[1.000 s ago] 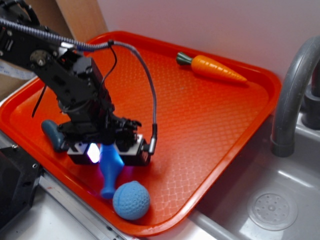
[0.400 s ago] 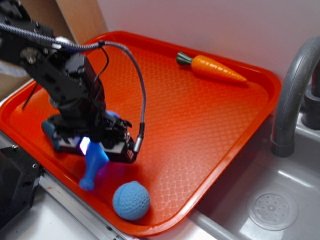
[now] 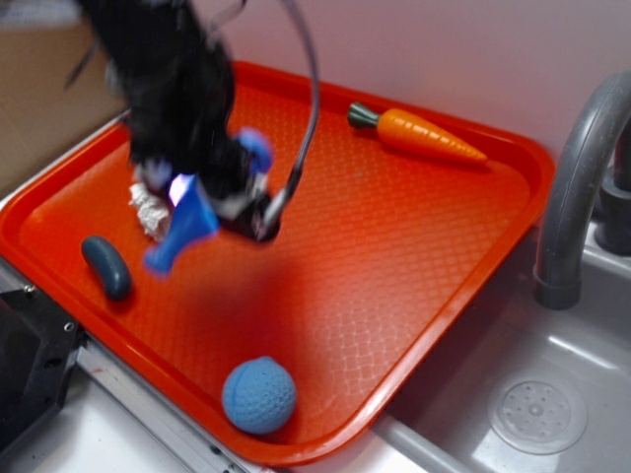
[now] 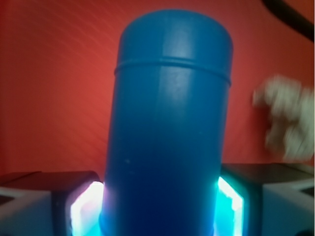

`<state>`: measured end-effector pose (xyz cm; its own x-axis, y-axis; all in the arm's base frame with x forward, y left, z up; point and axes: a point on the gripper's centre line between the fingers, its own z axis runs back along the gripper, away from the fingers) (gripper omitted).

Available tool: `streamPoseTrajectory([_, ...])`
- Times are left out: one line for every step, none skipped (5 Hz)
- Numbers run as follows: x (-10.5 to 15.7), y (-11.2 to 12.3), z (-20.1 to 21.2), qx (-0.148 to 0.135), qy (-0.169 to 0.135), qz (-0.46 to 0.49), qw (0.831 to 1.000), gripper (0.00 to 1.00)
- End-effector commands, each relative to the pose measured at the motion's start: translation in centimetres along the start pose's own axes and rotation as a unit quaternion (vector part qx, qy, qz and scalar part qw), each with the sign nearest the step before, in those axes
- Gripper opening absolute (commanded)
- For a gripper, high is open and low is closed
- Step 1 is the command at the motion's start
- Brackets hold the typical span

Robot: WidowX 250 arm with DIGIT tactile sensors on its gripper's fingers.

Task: Grab the blue bottle.

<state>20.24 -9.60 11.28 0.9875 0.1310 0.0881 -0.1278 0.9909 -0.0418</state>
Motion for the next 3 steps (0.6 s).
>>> streamPoseTrajectory([2.9, 0.2, 9.4, -0.032, -0.076, 0.02, 0.996, 0.0])
streamPoseTrajectory([2.9, 1.1, 12.0, -0.029, -0.096, 0.039, 0.994, 0.0])
streamPoseTrajectory([2.8, 1.3, 11.6, -0.049, -0.087, 0.051, 0.994, 0.0])
